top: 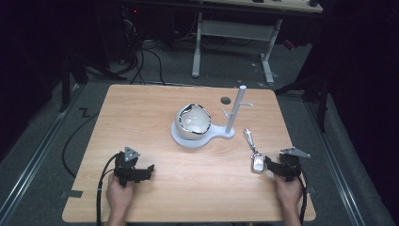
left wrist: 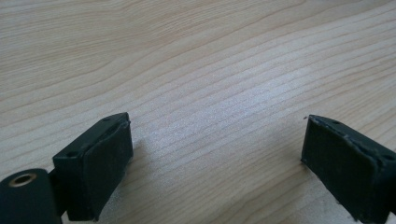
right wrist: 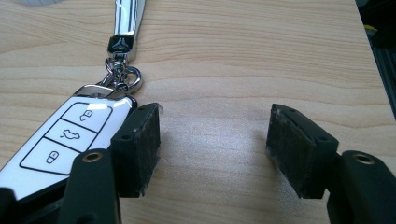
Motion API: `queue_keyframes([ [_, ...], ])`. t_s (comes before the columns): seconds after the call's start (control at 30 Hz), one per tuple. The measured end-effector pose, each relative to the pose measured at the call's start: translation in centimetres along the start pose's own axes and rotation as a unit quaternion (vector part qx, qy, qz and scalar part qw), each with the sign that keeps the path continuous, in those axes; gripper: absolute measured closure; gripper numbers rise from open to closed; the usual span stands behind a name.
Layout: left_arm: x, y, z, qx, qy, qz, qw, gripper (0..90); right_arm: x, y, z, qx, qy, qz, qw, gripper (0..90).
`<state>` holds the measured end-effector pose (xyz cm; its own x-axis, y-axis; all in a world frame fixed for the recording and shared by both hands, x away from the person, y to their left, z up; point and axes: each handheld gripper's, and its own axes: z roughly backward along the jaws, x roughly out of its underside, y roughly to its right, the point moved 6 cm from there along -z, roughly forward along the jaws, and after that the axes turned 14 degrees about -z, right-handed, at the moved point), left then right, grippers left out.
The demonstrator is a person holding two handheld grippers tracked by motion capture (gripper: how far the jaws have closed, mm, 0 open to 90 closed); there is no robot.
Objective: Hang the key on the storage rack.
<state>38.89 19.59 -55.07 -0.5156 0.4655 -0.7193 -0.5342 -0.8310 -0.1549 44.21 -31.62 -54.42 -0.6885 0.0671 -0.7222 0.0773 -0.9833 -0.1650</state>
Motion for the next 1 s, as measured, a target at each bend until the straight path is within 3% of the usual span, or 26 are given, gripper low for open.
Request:
queue_keyframes([
  [0.4, -0.03, 0.22, -0.1, 0.001, -0.007, -0.013, 0.9999, 7.0, 0.01, -0.01, 0.0, 0.0, 0.0, 0.0, 1.0, 34.8],
  [1.0, 0.03, 0.25, 0.04, -0.001, -0.005, -0.005, 1.0, 8.5, 0.12, -0.17, 0.09, -0.006, -0.002, 0.007, 1.0, 35.5],
])
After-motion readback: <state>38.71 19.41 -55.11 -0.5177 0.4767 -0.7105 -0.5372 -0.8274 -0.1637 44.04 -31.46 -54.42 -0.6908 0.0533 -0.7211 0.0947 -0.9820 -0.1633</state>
